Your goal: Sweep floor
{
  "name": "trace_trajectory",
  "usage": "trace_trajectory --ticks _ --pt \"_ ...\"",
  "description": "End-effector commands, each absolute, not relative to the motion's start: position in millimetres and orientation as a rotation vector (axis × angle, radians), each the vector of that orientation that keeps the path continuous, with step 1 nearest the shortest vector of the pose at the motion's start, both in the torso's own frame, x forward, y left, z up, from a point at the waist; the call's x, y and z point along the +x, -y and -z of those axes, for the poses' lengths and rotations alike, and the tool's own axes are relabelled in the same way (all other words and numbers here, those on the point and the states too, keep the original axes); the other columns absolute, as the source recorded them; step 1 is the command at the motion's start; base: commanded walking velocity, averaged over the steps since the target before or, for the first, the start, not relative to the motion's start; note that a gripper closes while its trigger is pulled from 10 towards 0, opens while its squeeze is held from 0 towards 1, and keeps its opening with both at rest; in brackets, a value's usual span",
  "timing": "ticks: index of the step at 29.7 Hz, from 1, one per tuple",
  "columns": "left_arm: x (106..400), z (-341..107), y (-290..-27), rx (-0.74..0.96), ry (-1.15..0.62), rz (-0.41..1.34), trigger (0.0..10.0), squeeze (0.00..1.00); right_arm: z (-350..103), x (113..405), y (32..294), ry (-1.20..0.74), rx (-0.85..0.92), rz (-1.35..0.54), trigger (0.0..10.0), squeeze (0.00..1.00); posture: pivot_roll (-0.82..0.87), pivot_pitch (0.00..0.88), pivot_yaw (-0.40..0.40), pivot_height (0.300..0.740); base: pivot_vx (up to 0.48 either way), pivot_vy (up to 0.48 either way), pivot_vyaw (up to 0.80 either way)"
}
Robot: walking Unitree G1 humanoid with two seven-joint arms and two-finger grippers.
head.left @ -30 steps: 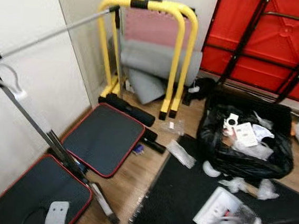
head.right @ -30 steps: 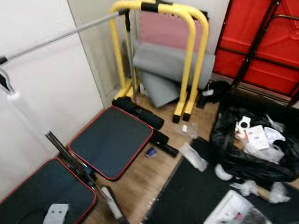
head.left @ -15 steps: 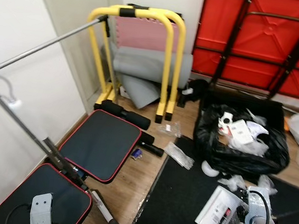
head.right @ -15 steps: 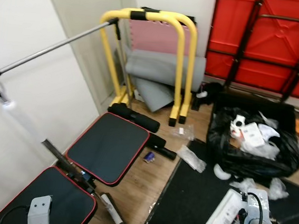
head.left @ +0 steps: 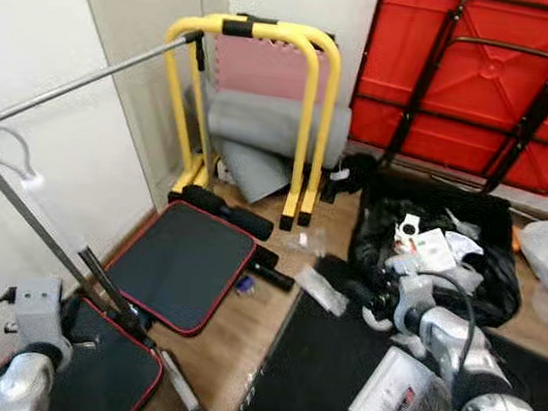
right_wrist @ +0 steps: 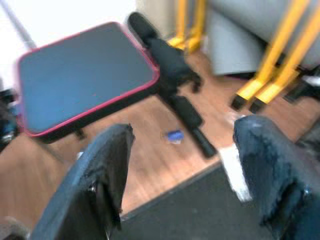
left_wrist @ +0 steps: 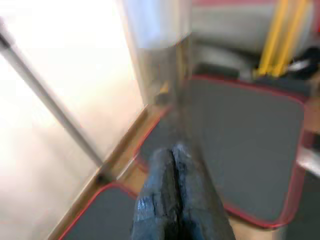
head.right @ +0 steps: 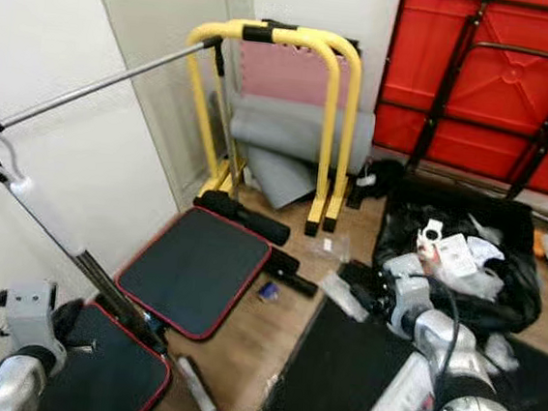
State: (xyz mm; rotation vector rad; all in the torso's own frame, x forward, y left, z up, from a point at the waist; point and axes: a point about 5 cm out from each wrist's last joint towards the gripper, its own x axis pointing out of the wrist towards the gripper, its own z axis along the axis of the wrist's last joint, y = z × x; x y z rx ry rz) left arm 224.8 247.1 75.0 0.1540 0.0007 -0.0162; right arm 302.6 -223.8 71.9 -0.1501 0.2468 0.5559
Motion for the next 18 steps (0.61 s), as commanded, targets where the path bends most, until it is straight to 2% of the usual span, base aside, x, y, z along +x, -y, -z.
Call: trace_trajectory --ticks 1,7,9,10,11,13,18 --pt "231.7 -108.3 -217.4 0.159 0.122 0.159 10.0 0.00 -87.8 304.1 207.9 -0.176 -0.135 -0.624 10.0 0.00 -0.09 0.010 -0.014 0.740 0.000 0.000 0.79" --pt "239.3 -141.2 -171.4 0.102 0.231 0.313 10.0 0.00 -104.0 297.4 178.8 -0.104 -0.169 -0.725 10.0 0.00 -0.09 0.000 -0.010 0.740 0.000 0.000 0.79" --pt "239.3 -141.2 -171.4 0.102 0.231 0.313 10.0 0.00 -104.0 297.4 178.8 -0.104 -0.169 -0.725 10.0 0.00 -0.09 0.000 -0.010 0.740 0.000 0.000 0.79" --pt "238.6 -141.9 -158.1 0.100 0.237 0.365 10.0 0.00 -106.2 299.0 175.3 -0.094 -0.183 -0.734 10.0 0.00 -0.09 0.000 -0.003 0.740 0.000 0.000 0.79" --pt "238.6 -141.9 -158.1 0.100 0.237 0.365 10.0 0.00 -106.2 299.0 175.3 -0.094 -0.183 -0.734 10.0 0.00 -0.09 0.000 -0.003 0.740 0.000 0.000 0.79" --pt "236.7 -129.9 -135.8 0.094 0.209 0.427 10.0 0.00 -105.6 305.7 174.3 -0.092 -0.270 -0.702 10.0 0.00 -0.10 0.000 0.007 0.740 0.000 0.000 0.79" --pt "232.5 -126.3 -127.6 0.143 0.152 0.423 10.0 0.00 -110.3 307.5 177.3 -0.108 -0.332 -0.680 10.0 0.00 -0.10 0.000 0.004 0.740 0.000 0.000 0.79"
